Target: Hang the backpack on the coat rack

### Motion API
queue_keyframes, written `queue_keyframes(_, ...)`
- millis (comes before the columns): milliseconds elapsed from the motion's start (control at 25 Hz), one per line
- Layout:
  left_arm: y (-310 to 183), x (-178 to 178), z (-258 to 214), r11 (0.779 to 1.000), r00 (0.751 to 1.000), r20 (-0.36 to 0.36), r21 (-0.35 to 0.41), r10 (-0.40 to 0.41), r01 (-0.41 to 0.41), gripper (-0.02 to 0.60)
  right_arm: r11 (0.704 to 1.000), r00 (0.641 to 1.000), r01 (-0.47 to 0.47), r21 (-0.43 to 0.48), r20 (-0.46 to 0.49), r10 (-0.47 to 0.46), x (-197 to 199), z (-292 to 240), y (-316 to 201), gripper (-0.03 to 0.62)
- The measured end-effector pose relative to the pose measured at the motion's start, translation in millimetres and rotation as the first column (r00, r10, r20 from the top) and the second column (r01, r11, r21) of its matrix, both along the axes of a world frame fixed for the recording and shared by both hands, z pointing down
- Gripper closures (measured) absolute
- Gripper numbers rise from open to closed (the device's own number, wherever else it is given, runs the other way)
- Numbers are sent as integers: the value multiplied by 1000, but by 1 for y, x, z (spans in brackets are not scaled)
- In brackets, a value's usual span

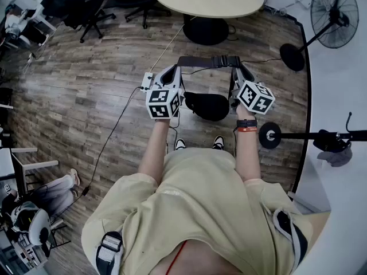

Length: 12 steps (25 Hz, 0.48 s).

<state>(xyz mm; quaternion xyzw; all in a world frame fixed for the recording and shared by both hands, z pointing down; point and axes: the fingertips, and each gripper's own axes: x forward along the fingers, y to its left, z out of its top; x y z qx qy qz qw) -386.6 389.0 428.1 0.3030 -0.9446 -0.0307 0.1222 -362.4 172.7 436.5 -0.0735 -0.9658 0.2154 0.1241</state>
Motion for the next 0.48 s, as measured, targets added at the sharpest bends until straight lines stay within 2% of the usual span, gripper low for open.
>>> queue_keyframes(280, -9, 1, -1, 999, 999, -7, 1, -33, 33, 557, 999, 999, 37, -38, -7, -38, 1, 5, -7, 545)
queue_keyframes(480, -18, 2, -7, 997, 998, 2, 29, -68, 67, 557, 996, 997, 78, -42, -4, -79, 2, 4, -15, 545)
